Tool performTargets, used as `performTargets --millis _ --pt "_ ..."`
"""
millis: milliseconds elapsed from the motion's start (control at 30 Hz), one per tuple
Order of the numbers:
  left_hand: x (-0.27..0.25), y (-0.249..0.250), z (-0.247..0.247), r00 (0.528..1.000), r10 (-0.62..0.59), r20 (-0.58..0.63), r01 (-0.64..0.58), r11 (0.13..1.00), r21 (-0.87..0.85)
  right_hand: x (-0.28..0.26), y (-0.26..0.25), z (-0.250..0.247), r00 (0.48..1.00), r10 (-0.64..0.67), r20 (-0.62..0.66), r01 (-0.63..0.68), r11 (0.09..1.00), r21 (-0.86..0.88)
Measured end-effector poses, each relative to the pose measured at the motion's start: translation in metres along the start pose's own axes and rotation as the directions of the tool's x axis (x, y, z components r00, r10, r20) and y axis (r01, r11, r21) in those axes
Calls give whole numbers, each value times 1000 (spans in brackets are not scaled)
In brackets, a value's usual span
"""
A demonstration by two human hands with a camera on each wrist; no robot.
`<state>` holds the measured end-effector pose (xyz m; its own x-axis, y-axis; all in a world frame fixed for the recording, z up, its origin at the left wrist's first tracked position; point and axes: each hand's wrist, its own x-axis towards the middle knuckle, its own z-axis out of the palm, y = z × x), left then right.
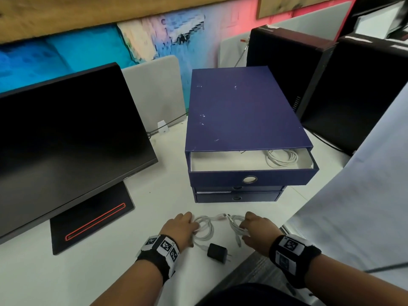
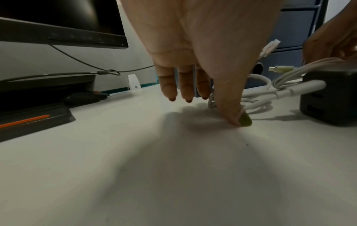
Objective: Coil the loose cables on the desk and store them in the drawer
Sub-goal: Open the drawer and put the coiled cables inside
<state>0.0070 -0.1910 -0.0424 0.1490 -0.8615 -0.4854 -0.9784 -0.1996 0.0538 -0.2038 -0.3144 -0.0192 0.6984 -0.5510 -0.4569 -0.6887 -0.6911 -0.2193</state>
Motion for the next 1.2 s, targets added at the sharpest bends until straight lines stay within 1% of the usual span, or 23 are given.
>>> performTargets --millis 100,200,400,533,633,767,833,933,1000,1067,1133,1200 --pt "-1 0 1 996 6 -84 -10 999 -46 -2 -1 -3 1000 -10 -6 10 999 40" --pt "-6 -1 0 985 -11 -169 -10 992 -122 -4 -2 -7 999 -26 -44 30 996 90" --pt "-17 -19 -2 979 -149 -141 100 947 -305 -10 -9 -19 989 -53 -140 75 985 154" --pt "-28 -32 -3 955 -221 -200 116 893 -434 -19 -20 -32 971 -120 -208 159 970 185" --pt "-35 -37 -7 943 -260 -206 116 841 -528 -27 -30 -44 952 -159 -262 216 955 205" --pt "-41 -37 -8 904 -334 -269 132 814 -566 -34 -40 -54 937 -197 -288 262 942 208" --pt "-44 -33 -9 893 -335 -301 114 816 -567 -37 -44 -57 933 -208 -293 272 941 200" --pt "-49 -27 -15 870 -326 -371 39 793 -607 -44 -48 -60 932 -220 -288 285 936 206" --pt "-53 -25 -18 837 -339 -430 -40 746 -664 -47 -51 -62 928 -234 -290 299 931 208" --pt "-56 -23 -22 813 -365 -454 -110 668 -736 -50 -53 -66 922 -246 -300 316 925 213" --pt "-60 -21 -30 826 -408 -389 -118 549 -827 -53 -55 -71 913 -255 -317 334 915 225" --pt "-64 -18 -42 863 -398 -312 -117 442 -889 -57 -58 -77 903 -265 -337 353 906 235"
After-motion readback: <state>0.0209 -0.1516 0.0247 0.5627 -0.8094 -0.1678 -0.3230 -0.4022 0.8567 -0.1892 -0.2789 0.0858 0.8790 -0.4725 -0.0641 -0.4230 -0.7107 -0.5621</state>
